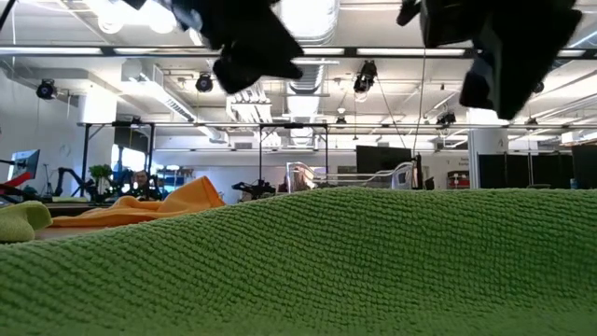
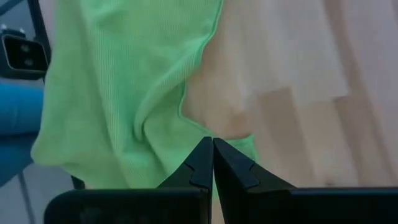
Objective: Fold microfiber towels
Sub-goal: Fold the green microfiber cloth
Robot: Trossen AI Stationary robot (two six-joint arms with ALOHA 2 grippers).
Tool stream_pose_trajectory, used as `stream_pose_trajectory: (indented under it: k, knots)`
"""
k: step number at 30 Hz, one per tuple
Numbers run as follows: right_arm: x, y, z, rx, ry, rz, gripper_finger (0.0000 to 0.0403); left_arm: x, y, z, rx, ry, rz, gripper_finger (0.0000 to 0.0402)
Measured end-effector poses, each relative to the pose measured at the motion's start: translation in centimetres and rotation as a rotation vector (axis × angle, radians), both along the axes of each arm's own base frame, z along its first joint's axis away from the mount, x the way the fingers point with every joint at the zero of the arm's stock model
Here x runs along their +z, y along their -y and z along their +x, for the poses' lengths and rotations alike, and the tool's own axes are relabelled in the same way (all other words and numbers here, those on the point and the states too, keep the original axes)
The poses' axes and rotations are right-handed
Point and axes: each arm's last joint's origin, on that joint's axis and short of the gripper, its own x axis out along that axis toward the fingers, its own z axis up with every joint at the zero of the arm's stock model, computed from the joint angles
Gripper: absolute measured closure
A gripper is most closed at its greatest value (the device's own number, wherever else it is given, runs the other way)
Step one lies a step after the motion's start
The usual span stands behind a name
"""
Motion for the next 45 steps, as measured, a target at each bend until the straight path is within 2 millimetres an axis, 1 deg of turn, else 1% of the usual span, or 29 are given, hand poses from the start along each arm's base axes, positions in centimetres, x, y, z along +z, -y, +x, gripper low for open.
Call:
stream_pose_trajectory:
  k: [5,11,17,22,31,37,42,45]
  knots:
    - [-1.2,-1.0,-0.7,-0.022,-0.005,0.032,0.0394,-2.4,0.7,0.5,-0.012,-0.073,-0.013,0.0281]
    - [-1.7,-1.6,-1.1,-0.052,-0.027,0.048,0.0394,-4.8,1.1,1.6,-0.054,-0.121,-0.022,0.0281]
    - [-1.6,-1.7,-1.0,-0.062,-0.001,0.048,0.0394,-7.3,1.3,2.5,-0.093,-0.167,0.018,0.0281]
    - [-1.6,-1.7,-1.0,-0.065,0.002,0.044,0.0394,-8.7,1.5,3.3,-0.098,-0.159,0.014,0.0281]
    - [-1.6,-1.7,-1.0,-0.06,0.005,0.043,0.0394,-11.5,1.6,3.7,-0.1,-0.229,0.021,0.0281]
    - [-1.6,-1.7,-1.0,-0.057,0.006,0.041,0.0394,-11.7,1.6,3.8,-0.08,-0.229,0.037,0.0281]
    - [-1.6,-1.7,-1.0,-0.035,0.013,0.032,0.0394,-11.0,1.5,3.9,-0.078,-0.198,0.07,0.0281]
    - [-1.6,-1.7,-1.0,-0.025,0.015,0.027,0.0394,-11.3,1.4,3.8,-0.092,-0.211,0.091,0.0281]
